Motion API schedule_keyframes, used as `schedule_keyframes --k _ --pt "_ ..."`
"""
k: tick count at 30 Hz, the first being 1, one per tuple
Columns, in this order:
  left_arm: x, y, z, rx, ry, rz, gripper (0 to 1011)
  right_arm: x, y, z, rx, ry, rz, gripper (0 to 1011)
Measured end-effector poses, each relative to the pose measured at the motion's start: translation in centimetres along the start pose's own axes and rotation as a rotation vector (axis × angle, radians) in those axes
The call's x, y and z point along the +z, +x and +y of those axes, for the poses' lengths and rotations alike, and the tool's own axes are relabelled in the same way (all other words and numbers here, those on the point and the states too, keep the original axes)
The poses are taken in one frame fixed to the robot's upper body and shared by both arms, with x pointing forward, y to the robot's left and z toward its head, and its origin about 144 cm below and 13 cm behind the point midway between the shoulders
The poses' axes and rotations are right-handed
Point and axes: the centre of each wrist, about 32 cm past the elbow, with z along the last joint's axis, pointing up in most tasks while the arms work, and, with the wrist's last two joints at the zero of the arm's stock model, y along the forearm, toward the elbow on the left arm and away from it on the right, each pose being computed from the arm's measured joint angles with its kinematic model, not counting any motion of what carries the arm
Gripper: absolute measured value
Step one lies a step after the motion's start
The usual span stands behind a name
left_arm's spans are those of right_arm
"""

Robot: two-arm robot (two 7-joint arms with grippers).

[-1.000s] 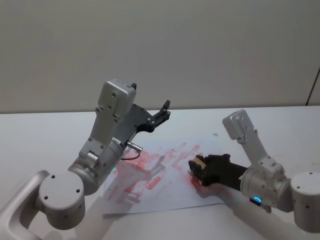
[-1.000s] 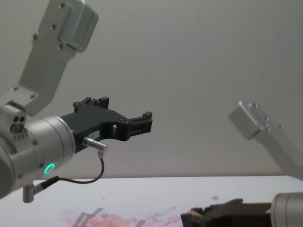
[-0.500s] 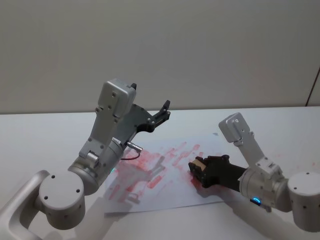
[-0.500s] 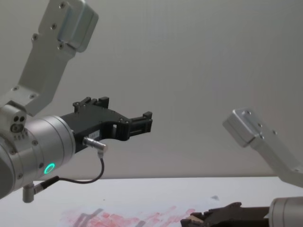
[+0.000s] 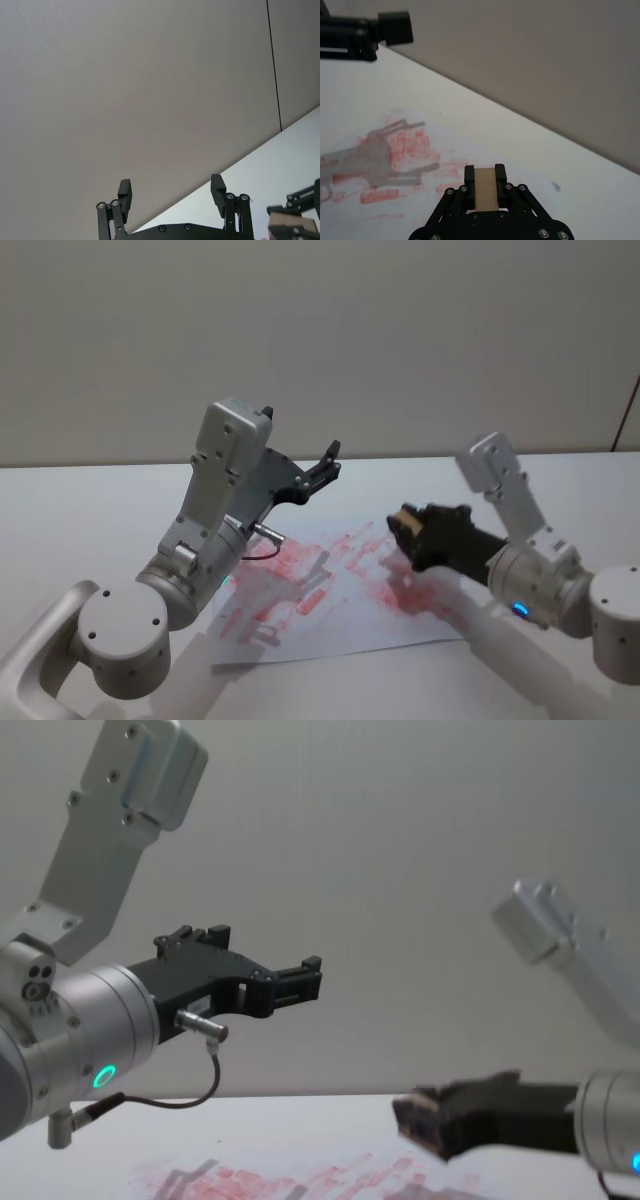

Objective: Use the one hand to pick up the stamp and affix it onto the A4 paper.

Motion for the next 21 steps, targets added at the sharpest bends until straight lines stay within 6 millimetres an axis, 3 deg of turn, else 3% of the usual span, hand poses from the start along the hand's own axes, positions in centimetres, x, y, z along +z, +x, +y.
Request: schedule_keyframes --k 10,21 --pt "0.0 0.0 0.0 0.0 0.0 0.0 1001 1.5 0.2 -2.2 -0.132 0.12 -0.002 219" --pt "0.0 0.0 0.0 0.0 0.0 0.0 1001 1.1 -0.4 -5.8 -0.256 0.12 0.07 219"
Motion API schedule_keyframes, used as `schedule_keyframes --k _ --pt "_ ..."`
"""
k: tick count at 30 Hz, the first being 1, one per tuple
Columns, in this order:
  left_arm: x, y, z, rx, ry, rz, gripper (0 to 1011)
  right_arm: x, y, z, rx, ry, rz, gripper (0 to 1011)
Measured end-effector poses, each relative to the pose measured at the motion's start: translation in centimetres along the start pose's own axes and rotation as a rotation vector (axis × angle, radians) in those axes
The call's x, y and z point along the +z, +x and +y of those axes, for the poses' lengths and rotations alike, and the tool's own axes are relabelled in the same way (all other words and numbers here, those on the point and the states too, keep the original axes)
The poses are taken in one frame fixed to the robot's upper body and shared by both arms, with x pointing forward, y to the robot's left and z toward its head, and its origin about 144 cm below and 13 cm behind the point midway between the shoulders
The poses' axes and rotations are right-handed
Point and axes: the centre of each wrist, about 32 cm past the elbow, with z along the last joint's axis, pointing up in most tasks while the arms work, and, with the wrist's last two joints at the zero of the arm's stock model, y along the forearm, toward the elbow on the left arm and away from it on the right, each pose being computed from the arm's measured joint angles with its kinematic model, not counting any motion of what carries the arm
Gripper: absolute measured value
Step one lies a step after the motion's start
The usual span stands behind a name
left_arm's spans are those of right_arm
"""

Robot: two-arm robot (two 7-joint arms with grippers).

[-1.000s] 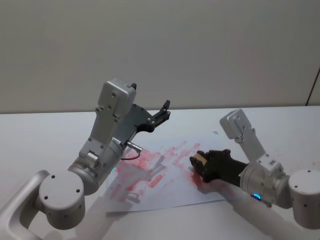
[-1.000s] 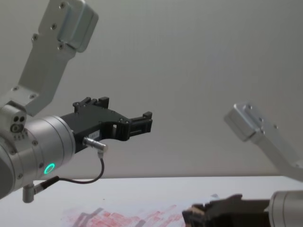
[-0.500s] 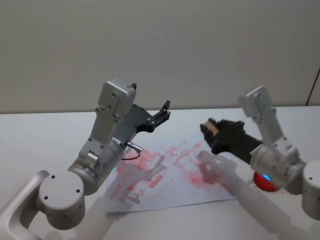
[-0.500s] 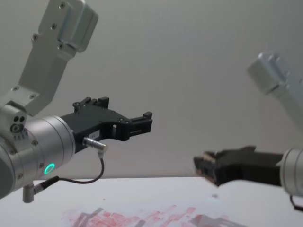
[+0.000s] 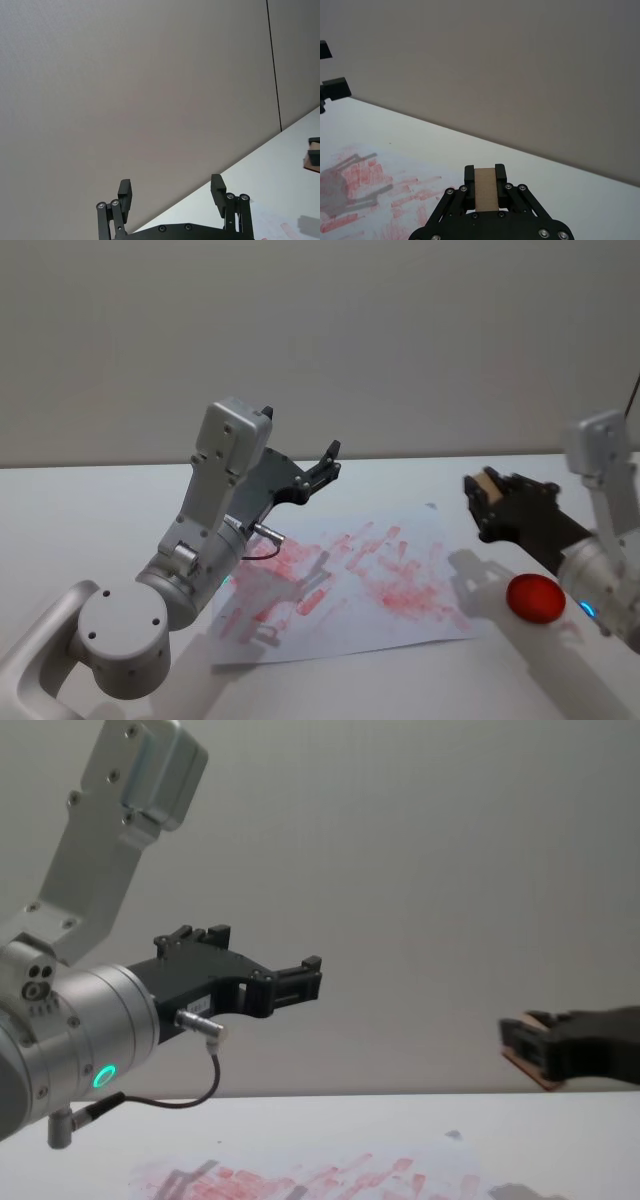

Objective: Use the one hand to pick up the stamp and affix it onto the A4 paper.

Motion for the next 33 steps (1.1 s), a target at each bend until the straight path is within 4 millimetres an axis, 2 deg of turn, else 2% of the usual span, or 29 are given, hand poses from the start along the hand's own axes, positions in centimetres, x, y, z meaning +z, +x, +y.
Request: schedule_keyframes --k 9,17,33 --pt "0.0 0.0 0.0 0.0 0.0 0.0 1001 -0.9 0.3 -3.1 -0.069 -0.089 0.054 219" --pt "0.0 0.0 0.0 0.0 0.0 0.0 1001 -1.7 0.7 -4.7 -0.1 -0.182 0.067 219" --pt "0.0 0.0 0.0 0.0 0.0 0.0 1001 -2.5 1.7 -4.6 -0.101 -0.272 0.05 219"
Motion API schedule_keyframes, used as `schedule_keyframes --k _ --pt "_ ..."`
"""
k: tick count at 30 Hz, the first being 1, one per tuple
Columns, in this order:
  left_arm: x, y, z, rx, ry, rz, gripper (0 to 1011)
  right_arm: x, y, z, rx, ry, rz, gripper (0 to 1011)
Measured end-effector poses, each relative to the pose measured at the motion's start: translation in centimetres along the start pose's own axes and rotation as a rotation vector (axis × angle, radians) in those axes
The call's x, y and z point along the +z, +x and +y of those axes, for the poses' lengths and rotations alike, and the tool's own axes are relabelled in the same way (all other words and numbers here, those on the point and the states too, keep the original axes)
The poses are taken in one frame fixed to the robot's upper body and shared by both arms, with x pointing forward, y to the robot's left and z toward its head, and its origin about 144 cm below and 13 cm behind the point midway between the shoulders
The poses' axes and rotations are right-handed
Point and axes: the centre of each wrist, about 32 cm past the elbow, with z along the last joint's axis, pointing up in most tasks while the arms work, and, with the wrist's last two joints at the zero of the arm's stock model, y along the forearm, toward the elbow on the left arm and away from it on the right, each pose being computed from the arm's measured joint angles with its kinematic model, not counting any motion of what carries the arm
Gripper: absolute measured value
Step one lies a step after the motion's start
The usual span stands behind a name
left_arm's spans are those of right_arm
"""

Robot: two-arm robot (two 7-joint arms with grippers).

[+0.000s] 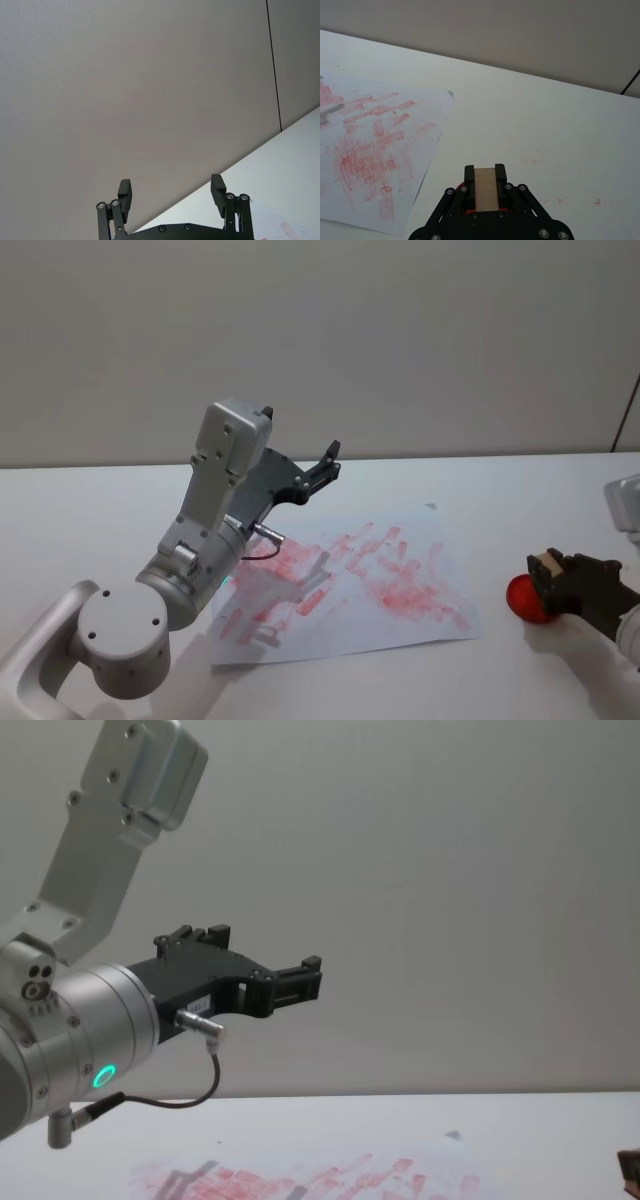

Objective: Use the one hand to pick up the stamp and affix it onto the A4 paper.

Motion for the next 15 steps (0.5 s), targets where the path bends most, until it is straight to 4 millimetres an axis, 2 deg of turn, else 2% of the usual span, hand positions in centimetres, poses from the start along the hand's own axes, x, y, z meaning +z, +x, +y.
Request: schedule_keyframes --k 8,15 --pt "0.0 0.0 0.0 0.0 0.0 0.0 1001 -0.19 0.12 0.5 0.009 -0.023 -0.006 221" --pt "0.0 0.0 0.0 0.0 0.0 0.0 1001 -0.28 0.19 0.76 0.013 -0.034 -0.009 440"
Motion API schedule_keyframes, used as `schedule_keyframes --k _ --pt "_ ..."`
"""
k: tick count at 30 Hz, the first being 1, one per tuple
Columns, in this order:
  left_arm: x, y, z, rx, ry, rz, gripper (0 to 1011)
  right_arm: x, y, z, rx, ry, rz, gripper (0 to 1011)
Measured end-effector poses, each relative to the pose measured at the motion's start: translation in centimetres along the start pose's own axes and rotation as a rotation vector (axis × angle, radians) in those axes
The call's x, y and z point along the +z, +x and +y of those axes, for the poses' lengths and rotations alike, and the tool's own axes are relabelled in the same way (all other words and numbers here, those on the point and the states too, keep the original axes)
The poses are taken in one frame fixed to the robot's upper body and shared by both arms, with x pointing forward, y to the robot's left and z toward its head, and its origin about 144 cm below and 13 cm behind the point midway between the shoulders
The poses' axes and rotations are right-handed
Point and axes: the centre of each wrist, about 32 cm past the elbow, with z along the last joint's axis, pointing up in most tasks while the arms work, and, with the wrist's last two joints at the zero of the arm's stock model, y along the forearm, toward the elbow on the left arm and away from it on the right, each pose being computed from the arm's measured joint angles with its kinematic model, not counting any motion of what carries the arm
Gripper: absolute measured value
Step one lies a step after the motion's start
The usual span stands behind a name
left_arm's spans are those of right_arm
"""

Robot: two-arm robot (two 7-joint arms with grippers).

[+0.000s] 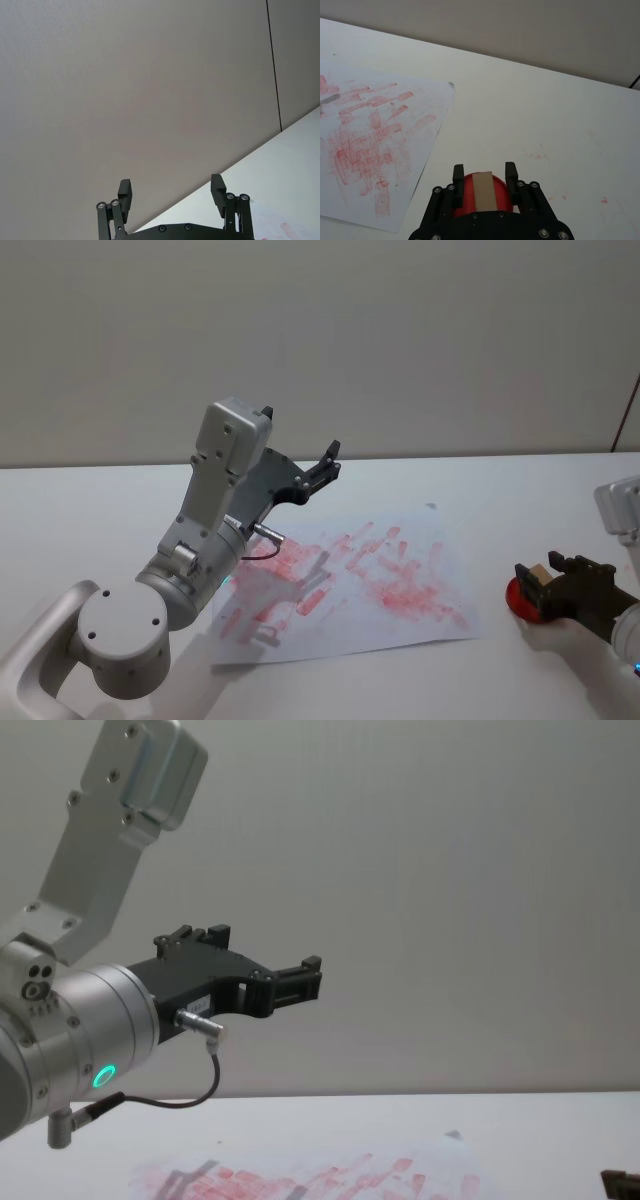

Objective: Use the one hand to pick up the stamp and affix it onto the A4 paper.

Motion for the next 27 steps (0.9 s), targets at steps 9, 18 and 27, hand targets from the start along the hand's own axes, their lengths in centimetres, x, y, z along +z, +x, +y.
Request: schedule_keyframes --k 9,18,27 --pt "0.0 0.0 0.0 0.0 0.0 0.0 1001 -0.05 0.04 0.16 0.003 -0.008 -0.002 737" --pt "0.0 0.0 0.0 0.0 0.0 0.0 1001 -0.08 0.05 0.24 0.005 -0.011 -0.003 969" --pt "0.0 0.0 0.0 0.0 0.0 0.0 1001 -0.09 0.06 0.27 0.005 -0.012 -0.003 1001"
